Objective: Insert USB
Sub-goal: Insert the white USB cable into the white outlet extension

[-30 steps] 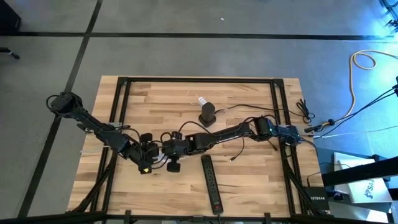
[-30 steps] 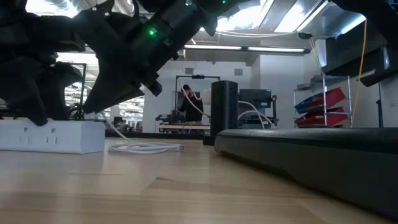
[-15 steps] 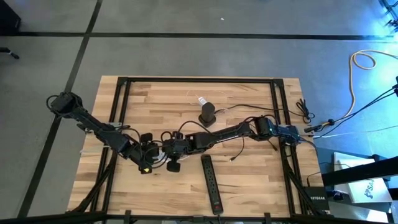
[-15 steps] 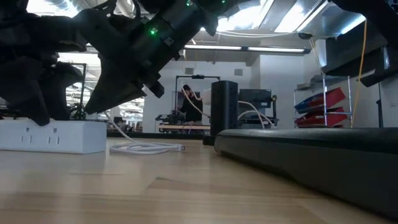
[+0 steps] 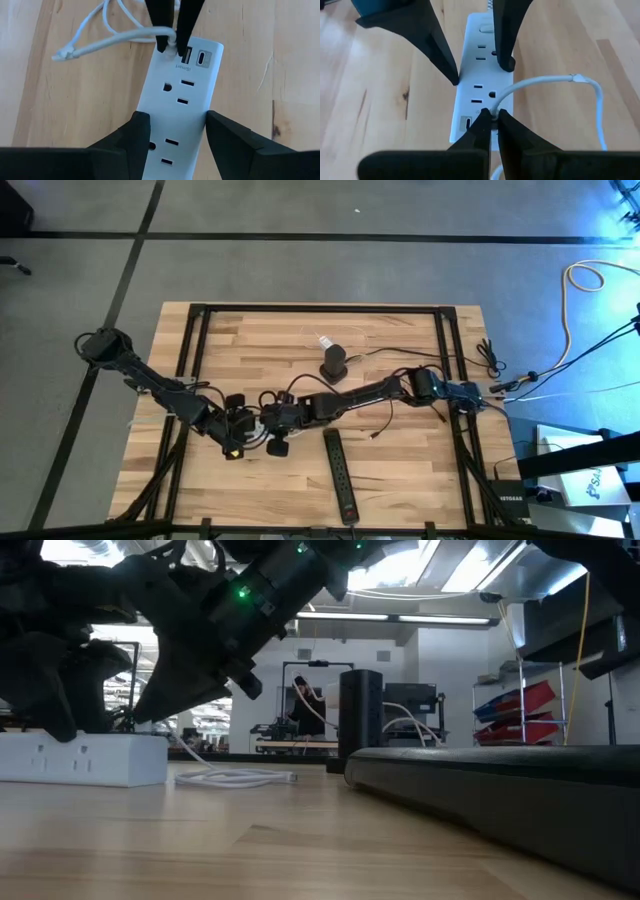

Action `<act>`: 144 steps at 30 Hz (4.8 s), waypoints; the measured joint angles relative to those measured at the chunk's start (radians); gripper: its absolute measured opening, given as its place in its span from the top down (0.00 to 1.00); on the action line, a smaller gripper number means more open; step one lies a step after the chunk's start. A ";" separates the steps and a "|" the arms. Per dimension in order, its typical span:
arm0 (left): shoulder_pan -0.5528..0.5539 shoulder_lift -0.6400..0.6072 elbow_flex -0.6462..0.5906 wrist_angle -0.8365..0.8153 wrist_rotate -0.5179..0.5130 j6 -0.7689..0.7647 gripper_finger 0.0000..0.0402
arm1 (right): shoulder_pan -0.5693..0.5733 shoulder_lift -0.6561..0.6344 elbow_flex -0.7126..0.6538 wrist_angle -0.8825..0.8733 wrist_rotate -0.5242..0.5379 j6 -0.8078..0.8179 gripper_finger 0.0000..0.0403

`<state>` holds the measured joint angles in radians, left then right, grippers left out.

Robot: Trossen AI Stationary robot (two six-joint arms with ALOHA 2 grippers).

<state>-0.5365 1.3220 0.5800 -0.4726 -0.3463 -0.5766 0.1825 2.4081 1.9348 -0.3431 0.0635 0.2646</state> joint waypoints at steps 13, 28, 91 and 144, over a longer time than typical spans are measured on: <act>0.000 -0.001 0.000 -0.005 0.003 0.000 0.58 | 0.023 0.005 -0.005 0.076 0.108 -0.034 1.00; -0.005 0.000 0.000 -0.008 -0.009 -0.015 0.58 | 0.010 0.004 0.031 -0.040 0.044 0.003 1.00; -0.006 0.002 0.000 0.014 -0.009 -0.007 0.58 | 0.008 0.015 0.032 -0.043 0.024 0.025 1.00; -0.007 0.000 -0.001 0.005 -0.001 -0.010 0.58 | 0.013 0.015 0.028 -0.018 0.048 -0.025 0.99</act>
<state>-0.5434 1.3220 0.5793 -0.4680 -0.3473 -0.5865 0.1959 2.4233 1.9629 -0.3616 0.1117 0.2395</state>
